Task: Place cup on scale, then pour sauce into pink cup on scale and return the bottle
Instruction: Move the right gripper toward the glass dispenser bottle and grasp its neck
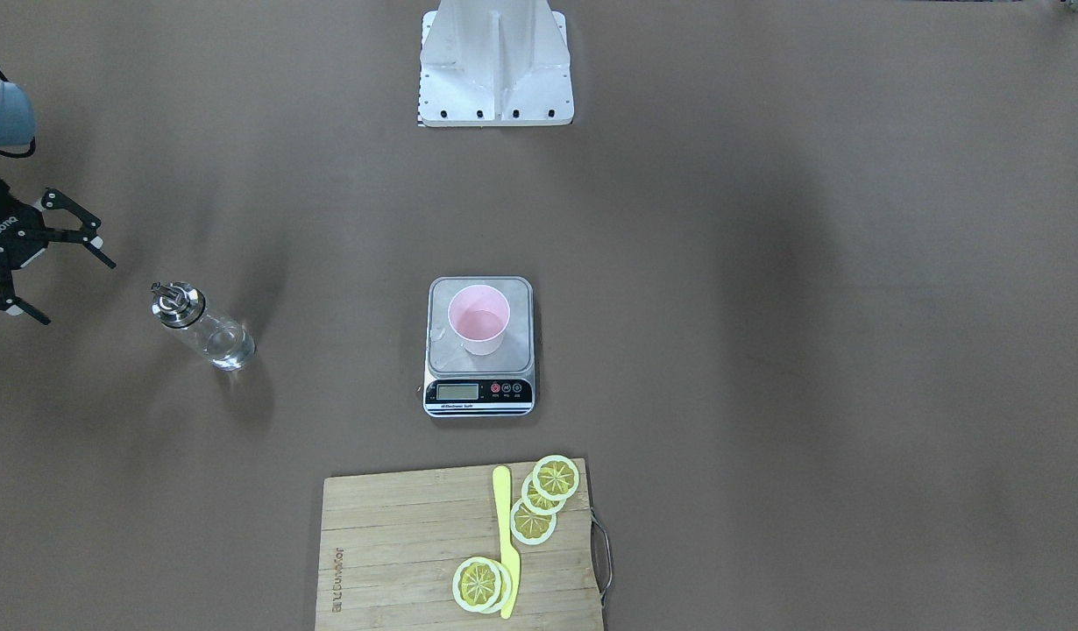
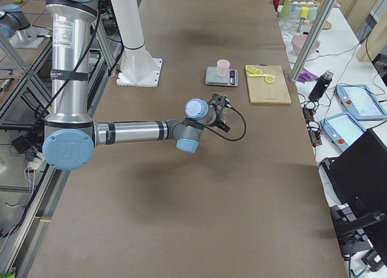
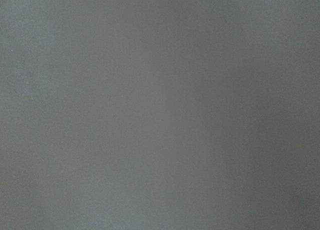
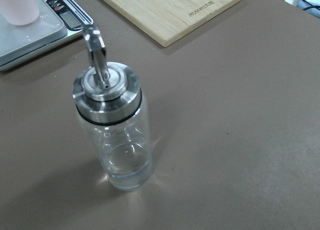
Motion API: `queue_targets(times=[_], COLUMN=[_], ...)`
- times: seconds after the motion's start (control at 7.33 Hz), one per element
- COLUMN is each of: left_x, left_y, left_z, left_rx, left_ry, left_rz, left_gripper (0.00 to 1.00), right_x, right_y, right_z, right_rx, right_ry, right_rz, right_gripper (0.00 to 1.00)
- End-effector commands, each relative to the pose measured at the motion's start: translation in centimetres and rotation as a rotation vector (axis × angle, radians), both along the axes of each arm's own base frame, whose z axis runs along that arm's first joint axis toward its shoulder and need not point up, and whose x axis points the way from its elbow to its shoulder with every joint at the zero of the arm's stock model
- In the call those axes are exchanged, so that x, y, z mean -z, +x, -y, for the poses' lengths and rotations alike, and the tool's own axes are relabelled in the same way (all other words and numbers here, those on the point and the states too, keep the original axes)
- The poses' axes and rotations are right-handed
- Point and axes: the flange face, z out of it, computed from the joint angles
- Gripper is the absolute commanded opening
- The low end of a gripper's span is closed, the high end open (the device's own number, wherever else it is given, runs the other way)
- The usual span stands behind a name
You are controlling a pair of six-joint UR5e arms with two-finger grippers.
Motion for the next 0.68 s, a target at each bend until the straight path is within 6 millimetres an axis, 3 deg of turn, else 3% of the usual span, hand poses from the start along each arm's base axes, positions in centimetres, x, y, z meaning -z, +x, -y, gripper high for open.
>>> queue_targets(times=[0.0,0.27,0.55], left_x=[-0.3,-0.5,-0.6], left_y=[0.0,0.1,0.1], left_z=[-0.3,-0.5,-0.6], left_rx=[0.0,-0.001,-0.001], left_ry=[-0.004,-0.009,-0.011], left_rz=[-0.002,-0.017,-0.017], left_gripper=[0.99,0.99,0.99], right_x=[-0.6,-0.3,-0.8], right_y=[-4.6,-8.4,-9.1], right_z=[-1.2,-0.2,0.7], right_rx=[-0.036,-0.045,-0.072], right_ry=[0.008,-0.002,0.0], right_rz=[0.058,0.088,0.076], right_gripper=[1.0,1.0,1.0])
